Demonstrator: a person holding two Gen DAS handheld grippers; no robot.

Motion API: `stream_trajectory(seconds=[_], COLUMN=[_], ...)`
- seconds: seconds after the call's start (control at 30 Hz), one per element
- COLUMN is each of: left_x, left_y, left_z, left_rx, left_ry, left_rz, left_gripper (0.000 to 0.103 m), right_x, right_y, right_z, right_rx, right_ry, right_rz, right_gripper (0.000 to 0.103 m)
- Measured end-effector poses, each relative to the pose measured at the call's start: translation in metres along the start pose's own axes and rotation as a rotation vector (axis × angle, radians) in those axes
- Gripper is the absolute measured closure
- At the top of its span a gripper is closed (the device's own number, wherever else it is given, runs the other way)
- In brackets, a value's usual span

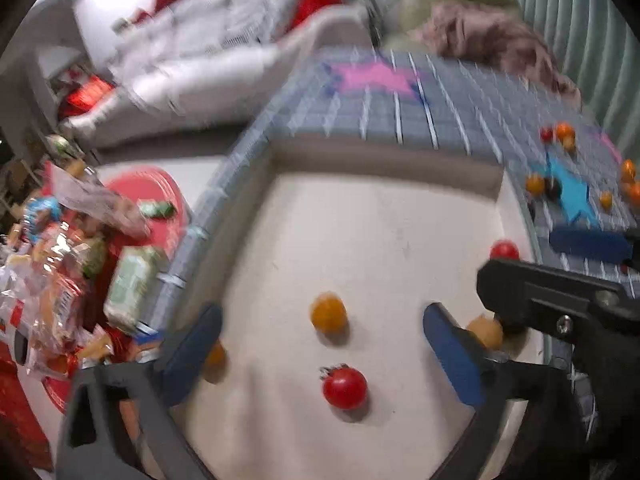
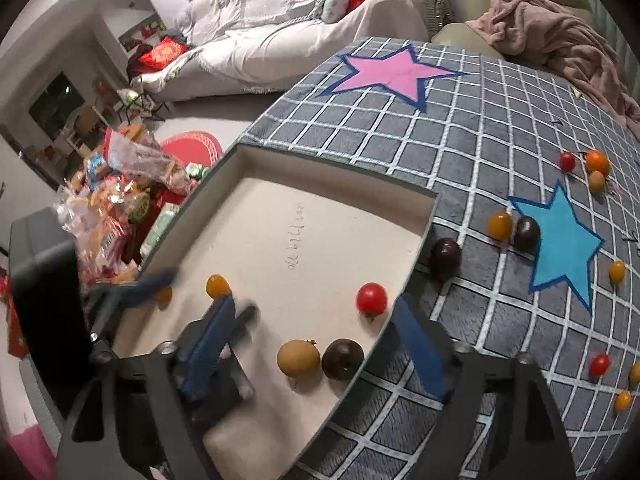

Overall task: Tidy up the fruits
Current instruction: 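Open the left tool to drop the yellow tomato while the right tool drops the red tomato, then move both open tools back over the tablecloth toward the remaining tomatoes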

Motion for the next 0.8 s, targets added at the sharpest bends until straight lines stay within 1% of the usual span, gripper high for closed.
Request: stream_trajectory(seconds=[0.03,0.07,0.1,0.27,0.43,0.6,0.8], left_x=[0.001,0.001,0.001,-0.002,-0.009,-0.018,-0.03], left_y=[0.003,0.005,0.007,0.011,0.019,0.037,0.072], left_z=[-0.007,-0.01,-0.014,-0.032,-0.053,-0.072,-0.092], left_rx=[-0.015,-0.029,-0.04,-0.039,-0.062,-0.087,-0.125], left_ry=[0.017,0.011,0.009,0.027,0.04,0.047,0.053], left_rz=[0.014,0.023,0.021,0.028,0.043,0.08,0.156], left_gripper=[0.002,0.002,0.002,0.002,0.002,0.002,0.002], right_x=[0.0,0.0,-0.001,-0.008,-0.029,-0.068,-0.122], right_y=[0.002,0.005,0.008,0.017,0.03,0.057,0.099], right_z=[-0.004,-0.007,-0.011,-0.033,-0.056,-0.072,-0.087], right_rx=[0.0,-0.004,-0.022,-0.017,-0.027,-0.046,-0.094], right_ry=[0.004,0.008,0.011,0.043,0.054,0.035,0.002], right_rz=[0.013,0.021,0.026,0.061,0.087,0.167,0.266], right_gripper=[0.012,0.002,0.0,0.0,0.0,0.0,0.0])
Point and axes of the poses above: each gripper's, at about its wrist camera, not at the fingertips, and z roughly the way its jaws point, y to its right, x to its top, the point moved 7 cm from there along z, roughly the way its jaws point, and after that the axes turned 6 degrees about -z, right-handed, at the moved point
